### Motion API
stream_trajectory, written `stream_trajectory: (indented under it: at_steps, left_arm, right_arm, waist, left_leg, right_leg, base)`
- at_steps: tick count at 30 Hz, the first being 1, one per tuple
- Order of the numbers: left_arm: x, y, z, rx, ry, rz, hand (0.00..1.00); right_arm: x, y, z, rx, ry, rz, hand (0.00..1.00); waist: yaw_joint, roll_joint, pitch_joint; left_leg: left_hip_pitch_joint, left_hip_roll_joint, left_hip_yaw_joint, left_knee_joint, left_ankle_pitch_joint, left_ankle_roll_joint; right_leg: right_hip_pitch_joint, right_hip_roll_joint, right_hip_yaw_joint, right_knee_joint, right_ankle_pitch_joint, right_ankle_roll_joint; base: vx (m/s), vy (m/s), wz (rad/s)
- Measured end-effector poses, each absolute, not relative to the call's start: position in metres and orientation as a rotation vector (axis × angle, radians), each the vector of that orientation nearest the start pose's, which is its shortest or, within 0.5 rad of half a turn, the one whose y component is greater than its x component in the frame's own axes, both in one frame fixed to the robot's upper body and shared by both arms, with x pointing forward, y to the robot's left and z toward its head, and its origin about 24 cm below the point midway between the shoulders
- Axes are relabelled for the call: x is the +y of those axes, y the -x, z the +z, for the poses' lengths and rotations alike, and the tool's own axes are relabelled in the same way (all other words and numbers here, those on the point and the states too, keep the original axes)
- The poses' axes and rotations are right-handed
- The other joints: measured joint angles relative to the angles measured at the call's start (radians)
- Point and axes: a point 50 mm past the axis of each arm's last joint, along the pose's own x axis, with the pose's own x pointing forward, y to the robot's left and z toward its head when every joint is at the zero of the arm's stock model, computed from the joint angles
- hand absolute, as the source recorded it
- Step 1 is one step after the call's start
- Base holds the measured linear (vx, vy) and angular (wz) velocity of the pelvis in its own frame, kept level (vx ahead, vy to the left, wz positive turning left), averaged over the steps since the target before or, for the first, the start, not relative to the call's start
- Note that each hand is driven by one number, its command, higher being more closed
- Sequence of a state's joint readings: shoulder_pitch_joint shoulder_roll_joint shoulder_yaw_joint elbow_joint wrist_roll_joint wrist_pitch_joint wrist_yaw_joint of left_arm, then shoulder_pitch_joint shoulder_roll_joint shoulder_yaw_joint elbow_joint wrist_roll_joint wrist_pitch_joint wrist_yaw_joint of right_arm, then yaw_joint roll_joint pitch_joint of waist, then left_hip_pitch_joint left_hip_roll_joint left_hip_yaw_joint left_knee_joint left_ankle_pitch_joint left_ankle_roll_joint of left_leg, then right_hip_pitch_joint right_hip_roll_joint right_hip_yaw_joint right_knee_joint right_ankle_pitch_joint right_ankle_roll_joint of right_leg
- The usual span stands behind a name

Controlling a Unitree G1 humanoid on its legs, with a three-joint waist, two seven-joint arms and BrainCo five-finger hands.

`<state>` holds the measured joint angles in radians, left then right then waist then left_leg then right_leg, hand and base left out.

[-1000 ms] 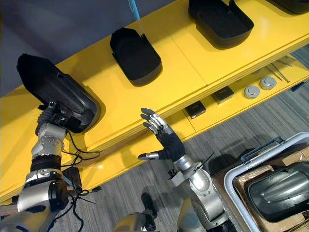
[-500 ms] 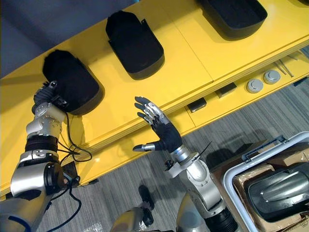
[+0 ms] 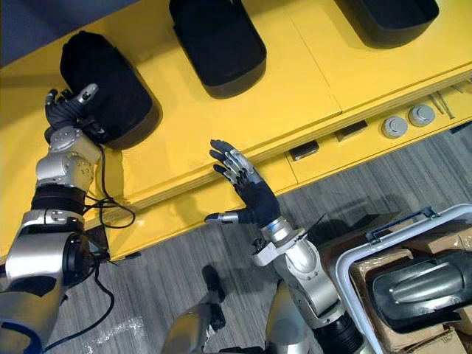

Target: Walk over and take plastic housings, then place them on the shelf

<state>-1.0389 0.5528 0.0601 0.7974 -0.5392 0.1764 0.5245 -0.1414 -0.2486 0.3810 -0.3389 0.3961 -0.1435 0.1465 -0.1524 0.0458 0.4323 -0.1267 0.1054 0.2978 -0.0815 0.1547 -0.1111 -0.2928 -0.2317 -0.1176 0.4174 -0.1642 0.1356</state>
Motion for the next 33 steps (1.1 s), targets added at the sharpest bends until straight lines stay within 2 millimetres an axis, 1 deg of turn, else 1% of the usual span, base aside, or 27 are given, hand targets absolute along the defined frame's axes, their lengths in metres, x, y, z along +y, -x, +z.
stream_trajectory:
  at_steps: [3,4,5,7,10,12,13,14,15,16,17,18,19,20,21,22,23,24,25,26,27,28,30,31,32,33]
  left_arm:
    - [0.281,-0.389,0.238,-0.152,0.148,0.650,0.00]
    - [0.281,-0.389,0.239,-0.162,0.142,0.648,0.00]
    - [0.281,-0.389,0.239,-0.171,0.139,0.641,0.00]
    - [0.282,-0.388,0.237,-0.187,0.138,0.630,0.00]
    - [0.287,-0.379,0.231,-0.273,0.142,0.596,0.00]
    - [0.289,-0.365,0.236,-0.386,0.158,0.561,0.00]
    - [0.291,-0.354,0.242,-0.474,0.158,0.544,0.00]
    - [0.293,-0.347,0.245,-0.516,0.161,0.540,0.00]
    - [0.295,-0.332,0.252,-0.601,0.164,0.521,0.00]
    - [0.295,-0.316,0.253,-0.666,0.169,0.500,0.00]
    - [0.294,-0.310,0.253,-0.688,0.168,0.482,0.00]
    - [0.288,-0.299,0.250,-0.721,0.169,0.438,0.00]
    - [0.282,-0.289,0.245,-0.740,0.169,0.402,0.00]
    - [0.280,-0.284,0.241,-0.744,0.171,0.391,0.00]
    - [0.272,-0.274,0.235,-0.744,0.180,0.356,0.00]
    - [0.266,-0.265,0.227,-0.738,0.191,0.330,0.00]
    - [0.264,-0.261,0.223,-0.733,0.193,0.319,0.00]
    - [0.260,-0.253,0.213,-0.712,0.197,0.304,0.00]
    - [0.256,-0.246,0.204,-0.680,0.209,0.296,0.00]
    - [0.255,-0.243,0.198,-0.664,0.213,0.291,0.00]
    - [0.251,-0.235,0.187,-0.630,0.215,0.290,0.00]
    - [0.249,-0.231,0.182,-0.612,0.213,0.293,0.00]
    - [0.241,-0.223,0.161,-0.537,0.227,0.299,0.00]
    - [0.235,-0.220,0.148,-0.484,0.248,0.286,0.00]
    - [0.227,-0.215,0.132,-0.419,0.238,0.278,0.00]
    - [0.226,-0.214,0.129,-0.406,0.234,0.278,0.00]
  right_arm:
    - [-0.085,-0.238,0.148,-0.495,-0.182,0.618,0.00]
    - [-0.087,-0.239,0.147,-0.499,-0.178,0.608,0.00]
    - [-0.092,-0.242,0.146,-0.501,-0.173,0.587,0.00]
    - [-0.098,-0.244,0.145,-0.509,-0.159,0.574,0.00]
    - [-0.106,-0.245,0.155,-0.581,-0.138,0.579,0.00]
    - [-0.108,-0.246,0.162,-0.626,-0.138,0.579,0.00]
    - [-0.111,-0.244,0.168,-0.659,-0.136,0.573,0.00]
    - [-0.111,-0.243,0.171,-0.676,-0.135,0.572,0.00]
    - [-0.112,-0.240,0.177,-0.710,-0.134,0.571,0.00]
    - [-0.114,-0.238,0.182,-0.740,-0.132,0.566,0.00]
    - [-0.116,-0.237,0.184,-0.752,-0.129,0.559,0.00]
    - [-0.120,-0.237,0.188,-0.775,-0.125,0.543,0.00]
    - [-0.122,-0.235,0.192,-0.804,-0.123,0.537,0.00]
    - [-0.122,-0.235,0.195,-0.819,-0.121,0.538,0.00]
    - [-0.122,-0.231,0.201,-0.855,-0.097,0.539,0.00]
    - [-0.121,-0.227,0.206,-0.885,-0.084,0.552,0.00]
    - [-0.121,-0.226,0.209,-0.896,-0.084,0.560,0.00]
    - [-0.119,-0.224,0.211,-0.905,-0.081,0.579,0.00]
    - [-0.118,-0.224,0.211,-0.888,-0.080,0.590,0.00]
    - [-0.116,-0.225,0.209,-0.872,-0.082,0.592,0.00]
    - [-0.110,-0.228,0.205,-0.828,-0.098,0.609,0.00]
    - [-0.108,-0.229,0.203,-0.805,-0.105,0.616,0.00]
    - [-0.096,-0.236,0.189,-0.695,-0.114,0.631,0.00]
    - [-0.091,-0.243,0.176,-0.619,-0.097,0.623,0.00]
    - [-0.085,-0.253,0.158,-0.526,-0.073,0.588,0.00]
    - [-0.085,-0.254,0.155,-0.512,-0.067,0.580,0.00]
  waist:
    - [0.001,-0.020,0.005]
    - [0.000,-0.023,0.006]
    - [0.001,-0.030,0.010]
    - [0.004,-0.037,0.009]
    - [-0.002,-0.039,0.008]
    - [-0.001,-0.039,0.007]
    - [0.005,-0.039,0.006]
    - [0.007,-0.039,0.006]
    - [0.013,-0.038,0.001]
    - [0.023,-0.034,-0.017]
    - [0.029,-0.031,-0.027]
    - [0.034,-0.025,-0.049]
    - [0.041,-0.021,-0.075]
    - [0.046,-0.019,-0.089]
    - [0.057,-0.014,-0.110]
    - [0.062,-0.009,-0.125]
    - [0.065,-0.008,-0.126]
    - [0.080,0.000,-0.140]
    - [0.088,0.007,-0.153]
    - [0.090,0.010,-0.154]
    - [0.096,0.015,-0.160]
    - [0.097,0.017,-0.162]
    - [0.125,0.021,-0.165]
    - [0.136,0.022,-0.166]
    - [0.144,0.019,-0.171]
    - [0.144,0.018,-0.171]
  left_leg:
    - [0.005,0.015,-0.001,0.000,0.003,-0.002]
    - [0.007,0.018,-0.001,0.001,0.004,-0.002]
    - [0.021,0.022,0.003,0.001,0.004,-0.002]
    - [0.039,0.026,0.013,0.001,0.004,-0.002]
    - [0.076,0.026,0.017,0.001,0.003,-0.002]
    - [0.096,0.035,0.023,0.000,0.000,-0.001]
    - [0.106,0.041,0.023,0.000,-0.003,0.000]
    - [0.111,0.043,0.023,0.000,-0.003,0.000]
    - [0.117,0.045,0.023,0.000,-0.003,0.000]
    - [0.112,0.047,0.024,0.000,-0.003,0.000]
    - [0.112,0.047,0.023,0.000,-0.003,0.000]
    - [0.113,0.047,0.014,0.000,-0.003,0.000]
    - [0.113,0.046,0.007,0.000,-0.003,-0.001]
    - [0.113,0.046,0.005,0.000,-0.003,-0.001]
    - [0.116,0.046,-0.007,0.000,-0.003,-0.001]
    - [0.120,0.046,-0.020,0.000,-0.003,-0.001]
    - [0.126,0.046,-0.025,0.000,-0.003,-0.001]
    - [0.126,0.046,-0.034,-0.005,-0.003,-0.001]
    - [0.124,0.046,-0.042,-0.005,-0.003,-0.001]
    - [0.126,0.045,-0.047,-0.005,-0.003,-0.001]
    - [0.127,0.045,-0.060,-0.006,-0.003,-0.001]
    - [0.125,0.044,-0.071,-0.006,-0.003,-0.001]
    - [0.124,0.045,-0.081,-0.006,-0.001,-0.004]
    - [0.117,0.044,-0.098,-0.006,0.001,-0.006]
    - [0.094,0.042,-0.126,-0.006,0.006,-0.010]
    - [0.088,0.042,-0.129,-0.006,0.007,-0.011]
  right_leg:
    - [0.023,0.022,0.010,-0.040,0.030,-0.007]
    - [0.030,0.026,0.012,-0.050,0.036,-0.008]
    - [0.049,0.033,0.015,-0.069,0.047,-0.009]
    - [0.070,0.043,0.036,-0.093,0.063,-0.012]
    - [0.124,0.047,0.041,-0.146,0.080,-0.003]
    - [0.157,0.058,0.040,-0.177,0.096,-0.005]
    - [0.176,0.065,0.038,-0.194,0.103,-0.003]
    - [0.184,0.067,0.037,-0.202,0.107,-0.004]
    - [0.195,0.071,0.036,-0.215,0.114,-0.005]
    - [0.196,0.073,0.035,-0.229,0.121,-0.004]
    - [0.200,0.074,0.034,-0.237,0.126,-0.002]
    - [0.217,0.074,0.026,-0.256,0.132,0.000]
    - [0.231,0.073,0.011,-0.273,0.138,0.001]
    - [0.236,0.073,0.009,-0.280,0.140,0.001]
    - [0.254,0.074,0.000,-0.297,0.144,0.001]
    - [0.275,0.074,-0.019,-0.310,0.146,0.001]
    - [0.285,0.074,-0.021,-0.312,0.146,0.001]
    - [0.296,0.074,-0.033,-0.323,0.146,0.001]
    - [0.305,0.074,-0.045,-0.333,0.146,0.001]
    - [0.315,0.074,-0.053,-0.339,0.147,0.000]
    - [0.329,0.074,-0.068,-0.347,0.145,-0.003]
    - [0.334,0.074,-0.076,-0.349,0.145,-0.003]
    - [0.346,0.076,-0.091,-0.360,0.146,-0.003]
    - [0.354,0.076,-0.108,-0.368,0.146,-0.003]
    - [0.352,0.077,-0.133,-0.374,0.147,-0.003]
    - [0.352,0.077,-0.136,-0.374,0.147,-0.004]
  base:
    - [0.00,-0.017,-0.05]
    - [0.01,-0.002,-0.08]
    - [0.01,0.000,-0.14]
    - [0.01,0.007,-0.16]
    - [0.00,0.017,-0.13]
    - [-0.03,0.007,-0.07]
    - [0.00,0.000,0.00]
    - [-0.03,0.002,-0.03]
    - [-0.03,0.005,-0.04]
    - [-0.03,0.009,-0.03]
    - [-0.01,0.015,0.07]
    - [0.01,0.018,0.18]
    - [0.02,0.016,0.20]
    - [0.03,0.012,0.20]
    - [0.03,0.000,0.24]
    - [0.02,-0.003,0.27]
    - [0.00,-0.004,0.26]
    - [-0.02,-0.004,0.20]
    - [-0.02,-0.005,0.23]
    - [-0.03,-0.008,0.27]
    - [-0.01,-0.005,0.27]
    - [-0.02,-0.004,0.26]
    - [-0.02,-0.010,0.23]
    - [-0.03,-0.013,0.45]
    - [-0.03,-0.012,0.47]
    - [-0.01,-0.009,0.51]
